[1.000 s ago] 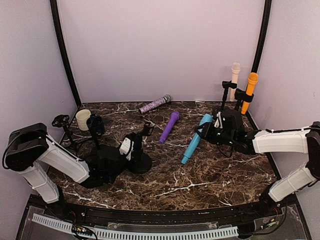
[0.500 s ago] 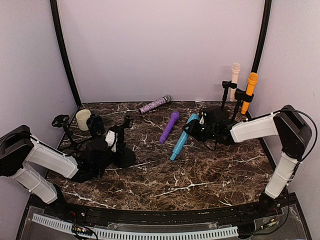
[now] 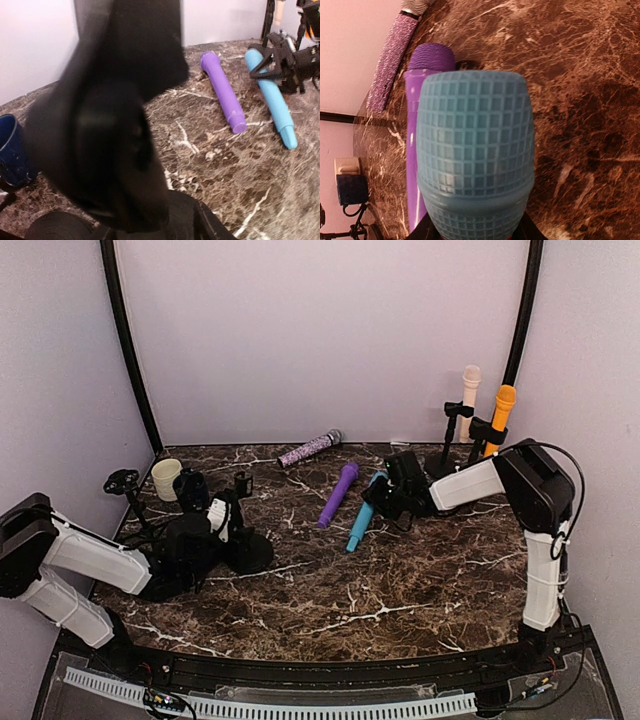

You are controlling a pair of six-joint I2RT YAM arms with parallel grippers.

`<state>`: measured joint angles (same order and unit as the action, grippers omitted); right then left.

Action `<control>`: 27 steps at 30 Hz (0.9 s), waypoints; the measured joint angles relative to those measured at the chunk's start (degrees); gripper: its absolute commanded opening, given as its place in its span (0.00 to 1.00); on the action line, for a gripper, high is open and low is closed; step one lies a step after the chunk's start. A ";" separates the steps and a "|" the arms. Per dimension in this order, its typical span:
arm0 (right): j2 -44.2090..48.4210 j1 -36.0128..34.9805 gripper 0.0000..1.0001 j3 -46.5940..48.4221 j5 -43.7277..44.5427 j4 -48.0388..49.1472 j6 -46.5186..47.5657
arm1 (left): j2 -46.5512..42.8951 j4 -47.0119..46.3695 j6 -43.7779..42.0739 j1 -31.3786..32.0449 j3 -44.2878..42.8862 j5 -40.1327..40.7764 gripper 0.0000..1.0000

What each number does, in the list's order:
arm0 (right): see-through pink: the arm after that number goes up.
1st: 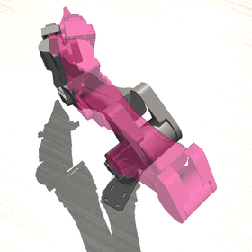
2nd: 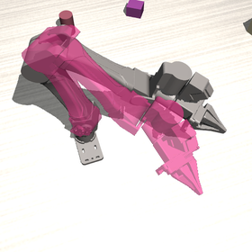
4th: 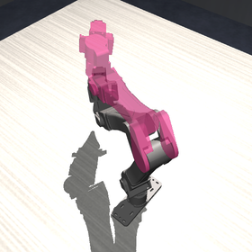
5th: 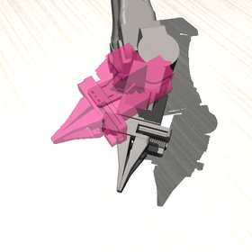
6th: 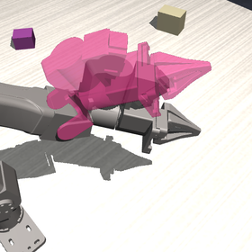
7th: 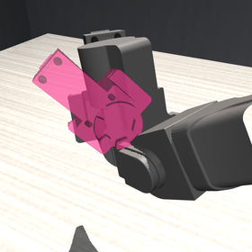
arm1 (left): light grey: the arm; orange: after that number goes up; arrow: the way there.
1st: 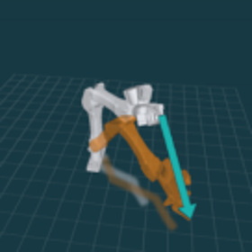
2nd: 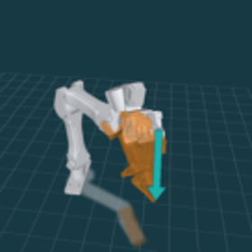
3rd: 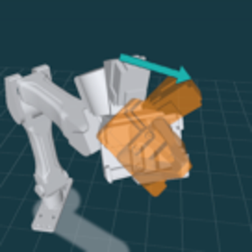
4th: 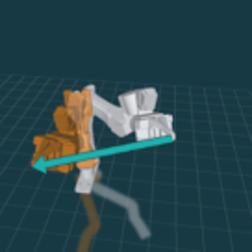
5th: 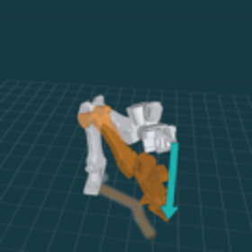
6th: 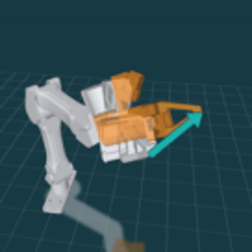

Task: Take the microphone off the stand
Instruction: Place the microphone stand at the center of the board, then place the microphone at the center of the board.

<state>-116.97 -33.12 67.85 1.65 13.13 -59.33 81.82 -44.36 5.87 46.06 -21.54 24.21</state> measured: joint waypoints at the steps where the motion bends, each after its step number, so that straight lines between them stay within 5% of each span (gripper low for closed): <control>1: -0.79 0.20 0.25 0.68 0.35 -0.50 -0.35 | -0.85 0.61 0.20 0.00 0.00 -0.44 0.57; 10: -5.75 0.57 0.38 6.91 4.07 -3.02 -3.85 | -8.70 4.57 1.01 0.00 0.68 -3.96 0.66; 20: -9.68 0.81 0.83 14.25 6.91 -3.80 -5.22 | -20.35 19.74 4.24 0.00 -0.68 -8.35 0.80; 27: -9.60 0.94 0.93 15.45 10.21 -5.55 -2.73 | -26.08 27.45 5.81 0.00 -3.74 -9.01 0.84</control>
<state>-126.56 -32.18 83.31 11.86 7.57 -62.06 55.75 -16.91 11.68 46.06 -25.28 15.20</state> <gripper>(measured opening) 0.916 0.828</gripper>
